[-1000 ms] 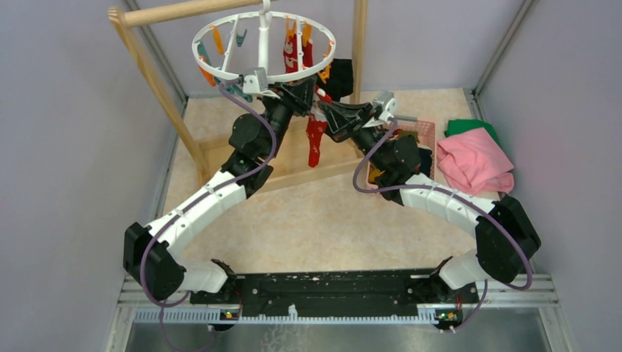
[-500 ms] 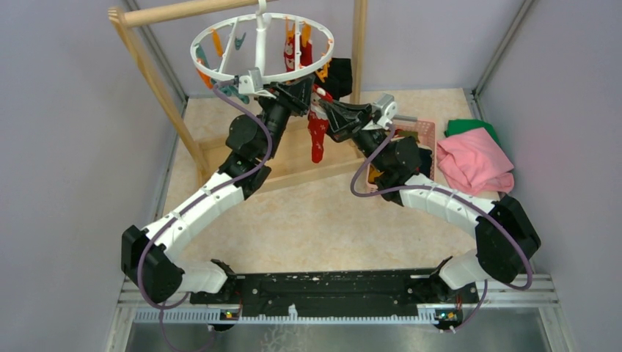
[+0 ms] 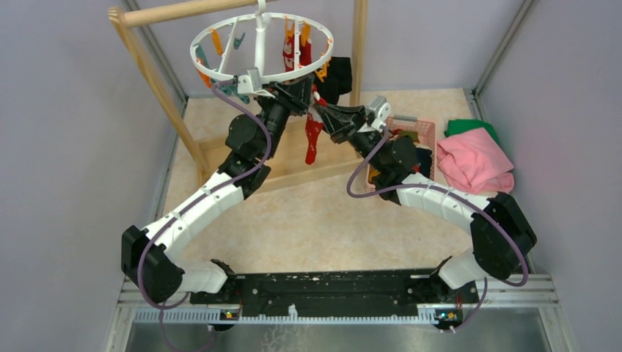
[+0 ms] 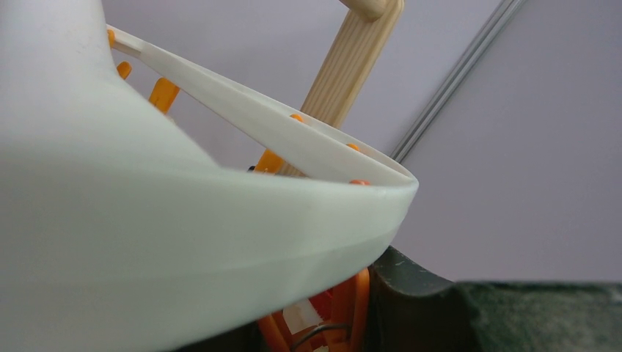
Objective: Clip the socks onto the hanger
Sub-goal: Clamp the sock onto the hanger.
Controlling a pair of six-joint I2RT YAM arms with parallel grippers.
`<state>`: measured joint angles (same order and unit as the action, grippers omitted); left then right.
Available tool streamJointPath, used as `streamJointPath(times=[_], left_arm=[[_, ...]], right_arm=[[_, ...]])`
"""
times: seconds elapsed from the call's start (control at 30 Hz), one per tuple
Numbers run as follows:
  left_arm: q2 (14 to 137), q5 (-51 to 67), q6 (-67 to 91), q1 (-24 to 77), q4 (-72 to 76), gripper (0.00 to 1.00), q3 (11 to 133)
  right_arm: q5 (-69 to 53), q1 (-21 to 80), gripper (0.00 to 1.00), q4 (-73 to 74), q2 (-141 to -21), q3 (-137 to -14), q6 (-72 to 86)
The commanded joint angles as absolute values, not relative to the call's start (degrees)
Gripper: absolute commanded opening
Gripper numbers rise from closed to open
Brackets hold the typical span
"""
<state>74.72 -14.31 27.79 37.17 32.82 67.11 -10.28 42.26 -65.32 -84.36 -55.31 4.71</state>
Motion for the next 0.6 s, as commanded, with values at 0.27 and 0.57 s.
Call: streamJointPath(times=[0.27,0.57], left_arm=[[73.1,-14.2,28.8,36.7,35.4,0.06,67.8],[72.4,-14.4,28.8,36.5,34.9,0.07,67.8]], right_arm=[[-9.7,42.7,0.00,-66.7,-84.8,-61.5,-2.0],[-11.3,42.5,0.00,-62.1,-84.5,-61.3,-6.2]])
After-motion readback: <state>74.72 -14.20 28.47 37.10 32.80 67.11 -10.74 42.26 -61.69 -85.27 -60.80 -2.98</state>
